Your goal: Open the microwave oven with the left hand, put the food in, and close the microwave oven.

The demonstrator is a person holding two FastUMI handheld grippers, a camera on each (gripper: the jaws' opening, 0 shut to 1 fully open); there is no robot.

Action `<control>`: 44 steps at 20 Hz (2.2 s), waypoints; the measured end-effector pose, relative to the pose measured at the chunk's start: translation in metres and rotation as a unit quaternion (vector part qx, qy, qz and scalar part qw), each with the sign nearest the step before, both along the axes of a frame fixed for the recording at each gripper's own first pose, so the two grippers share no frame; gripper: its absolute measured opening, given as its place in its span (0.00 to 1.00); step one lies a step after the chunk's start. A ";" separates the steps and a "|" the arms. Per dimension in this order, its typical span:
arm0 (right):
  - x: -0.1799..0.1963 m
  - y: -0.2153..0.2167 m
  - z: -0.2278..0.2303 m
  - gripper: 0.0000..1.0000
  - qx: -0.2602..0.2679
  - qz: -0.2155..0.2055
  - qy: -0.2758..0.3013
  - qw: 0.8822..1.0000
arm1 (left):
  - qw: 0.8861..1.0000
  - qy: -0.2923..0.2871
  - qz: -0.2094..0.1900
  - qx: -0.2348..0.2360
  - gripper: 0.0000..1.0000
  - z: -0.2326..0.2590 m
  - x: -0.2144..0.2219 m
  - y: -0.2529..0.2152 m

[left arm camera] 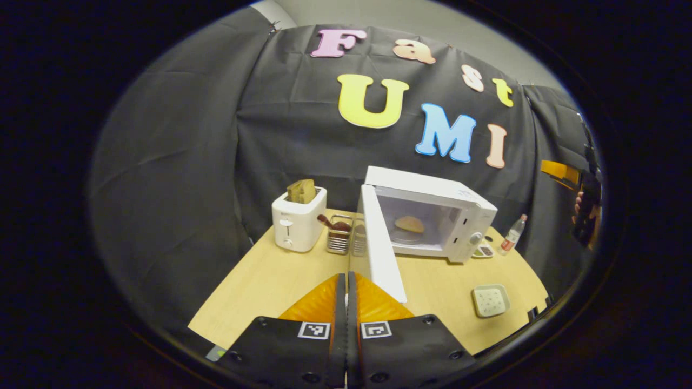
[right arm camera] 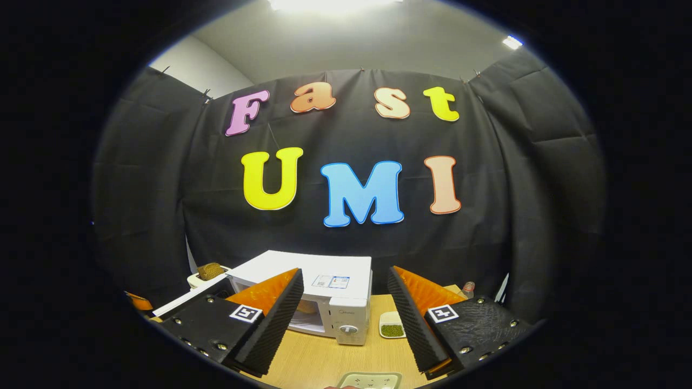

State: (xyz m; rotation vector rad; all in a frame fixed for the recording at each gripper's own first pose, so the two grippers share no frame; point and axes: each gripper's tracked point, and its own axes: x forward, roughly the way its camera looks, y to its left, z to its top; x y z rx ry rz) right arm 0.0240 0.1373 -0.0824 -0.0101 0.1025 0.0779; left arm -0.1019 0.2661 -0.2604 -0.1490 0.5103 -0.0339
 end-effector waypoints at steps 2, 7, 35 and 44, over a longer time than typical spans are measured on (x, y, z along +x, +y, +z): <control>0.002 -0.004 0.000 0.95 0.001 -0.002 0.000 1.000 | 1.000 -0.002 -0.006 0.001 0.07 0.003 0.002 -0.011; 0.003 -0.015 -0.002 0.96 0.004 -0.012 0.004 1.000 | 0.999 0.015 -0.045 -0.025 0.07 -0.011 0.011 -0.052; 0.013 -0.082 -0.007 0.96 -0.005 -0.082 0.011 0.997 | 0.972 0.044 -0.226 -0.052 0.07 -0.040 0.123 -0.255; 0.018 -0.085 -0.010 0.96 -0.009 -0.081 0.018 0.997 | 0.975 0.045 -0.213 -0.043 0.07 -0.045 0.171 -0.289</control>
